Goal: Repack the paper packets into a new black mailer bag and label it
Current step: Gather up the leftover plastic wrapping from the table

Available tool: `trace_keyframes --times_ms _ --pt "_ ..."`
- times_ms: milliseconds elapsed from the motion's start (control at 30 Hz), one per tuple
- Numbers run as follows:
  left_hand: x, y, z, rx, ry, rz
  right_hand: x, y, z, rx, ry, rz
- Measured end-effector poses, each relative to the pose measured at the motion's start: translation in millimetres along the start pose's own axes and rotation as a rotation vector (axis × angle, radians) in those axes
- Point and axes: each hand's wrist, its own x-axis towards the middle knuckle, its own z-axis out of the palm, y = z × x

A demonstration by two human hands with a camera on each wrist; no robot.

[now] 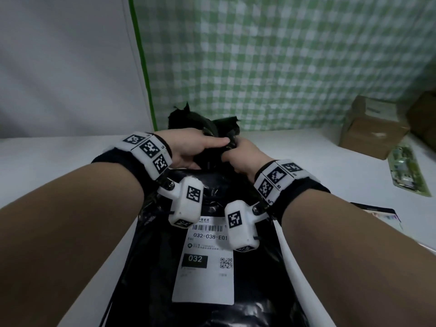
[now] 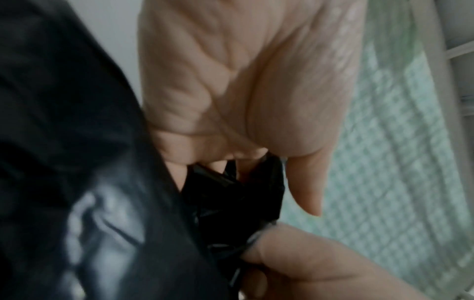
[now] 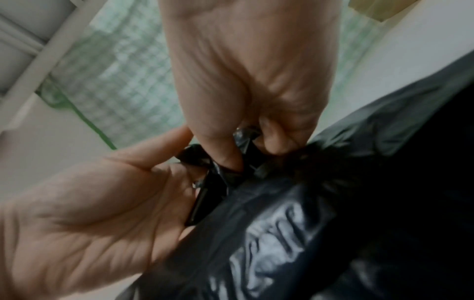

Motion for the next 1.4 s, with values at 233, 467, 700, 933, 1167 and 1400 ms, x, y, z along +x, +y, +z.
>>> trace_keyframes --times_ms 233,467,700,933,1167,1400 --pt "-43.6 13.7 16.2 0.124 0.136 0.178 -49.2 -21.9 -4.9 0.002 0.075 -0.181" --pt "-107.3 26.1 38.6 0.206 0.341 0.409 -115.4 -52.6 -16.7 0.021 0.045 -0.321" --pt "-153.4 46.3 42.8 0.295 0.6 0.493 -163.2 -67.1 -41.1 0.34 -0.035 -0.303" --pt "-199.4 57.9 52.5 0.35 0.477 0.57 -188.0 -79.9 -61.5 0.266 0.271 -0.444" --pt "-225.1 55.7 58.0 0.647 0.443 0.518 -222.3 -84.0 -67.2 -0.438 0.426 -0.574" --pt "-229.1 41.7 62.3 0.407 0.501 0.505 -228.8 -72.6 -52.3 -0.355 0.326 -0.502"
